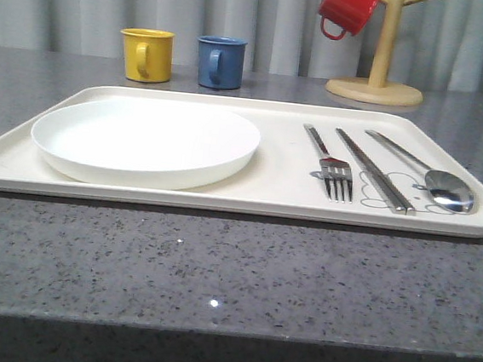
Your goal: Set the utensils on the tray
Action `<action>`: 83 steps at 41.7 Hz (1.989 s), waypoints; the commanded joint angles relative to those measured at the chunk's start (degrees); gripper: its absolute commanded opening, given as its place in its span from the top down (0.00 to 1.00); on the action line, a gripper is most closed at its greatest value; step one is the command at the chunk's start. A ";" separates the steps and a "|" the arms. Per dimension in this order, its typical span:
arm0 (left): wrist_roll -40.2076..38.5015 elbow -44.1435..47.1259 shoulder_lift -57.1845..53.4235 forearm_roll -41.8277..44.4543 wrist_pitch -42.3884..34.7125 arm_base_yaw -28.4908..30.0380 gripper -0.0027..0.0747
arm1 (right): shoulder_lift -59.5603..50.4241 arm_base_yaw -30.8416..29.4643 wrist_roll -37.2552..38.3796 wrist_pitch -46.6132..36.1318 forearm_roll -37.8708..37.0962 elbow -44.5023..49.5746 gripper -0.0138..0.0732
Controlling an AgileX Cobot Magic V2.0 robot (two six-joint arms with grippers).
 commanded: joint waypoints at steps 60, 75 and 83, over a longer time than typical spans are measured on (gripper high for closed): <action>-1.21 -0.21 -1.28 -0.01 -7.04 0.11 0.99 | -21.47 -16.13 -0.12 -23.43 -0.05 20.38 0.92; -1.21 -0.21 -1.28 -0.01 -7.04 0.11 0.99 | -39.85 -25.54 -0.12 -46.65 -0.05 47.92 0.92; -1.21 -0.21 -1.28 -0.01 -7.04 0.11 0.99 | -42.46 -25.82 -0.12 -55.44 0.38 56.10 0.92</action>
